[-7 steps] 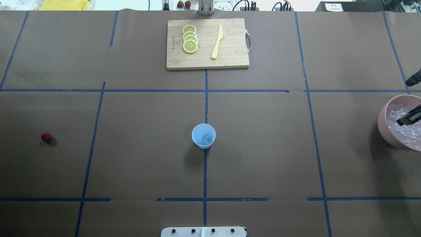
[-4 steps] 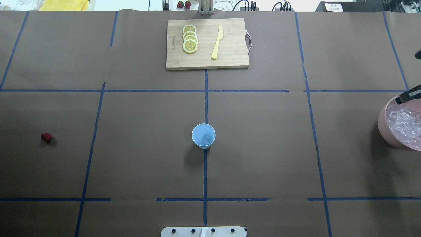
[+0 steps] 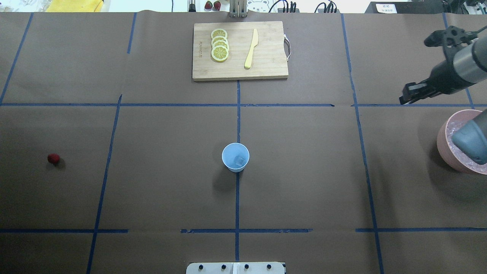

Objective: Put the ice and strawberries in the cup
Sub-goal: 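Carry the ice with the right gripper over the light-blue cup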

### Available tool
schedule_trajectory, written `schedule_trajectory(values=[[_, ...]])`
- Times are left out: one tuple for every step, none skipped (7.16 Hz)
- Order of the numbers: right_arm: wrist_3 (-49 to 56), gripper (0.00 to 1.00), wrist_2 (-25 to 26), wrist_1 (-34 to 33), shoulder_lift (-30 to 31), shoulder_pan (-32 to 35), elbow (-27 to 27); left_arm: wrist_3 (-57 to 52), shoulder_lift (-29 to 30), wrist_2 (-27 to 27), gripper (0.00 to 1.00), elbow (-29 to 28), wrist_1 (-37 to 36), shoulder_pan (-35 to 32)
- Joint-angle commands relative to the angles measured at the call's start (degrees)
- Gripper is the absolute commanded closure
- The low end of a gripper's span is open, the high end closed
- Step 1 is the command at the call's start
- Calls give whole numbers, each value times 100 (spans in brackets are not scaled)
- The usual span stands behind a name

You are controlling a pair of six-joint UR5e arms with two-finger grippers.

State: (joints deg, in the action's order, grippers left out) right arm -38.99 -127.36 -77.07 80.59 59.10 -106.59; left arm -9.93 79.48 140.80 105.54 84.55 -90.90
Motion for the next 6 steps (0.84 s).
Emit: schedule_trajectory(values=[[-1228, 98, 385, -1, -683, -896, -11, 0, -2, 0, 0, -16, -9, 2], [-1765, 98, 753, -114, -999, -1388, -2, 0, -2, 0, 0, -42, -9, 2], [-1962, 98, 1052, -689, -1506, -1688, -2, 0, -2, 0, 0, -60, -9, 2], [-2007, 98, 1429, -1478, -2086, -2005, -2, 0, -2, 0, 0, -68, -9, 2], [-2364, 98, 1668, -1756, -2414, -2356, 15, 0, -2, 0, 0, -95, -9, 2], [-2690, 98, 1844, -1776, -2626, -2638, 42, 0, -2, 0, 0, -95, -9, 2]])
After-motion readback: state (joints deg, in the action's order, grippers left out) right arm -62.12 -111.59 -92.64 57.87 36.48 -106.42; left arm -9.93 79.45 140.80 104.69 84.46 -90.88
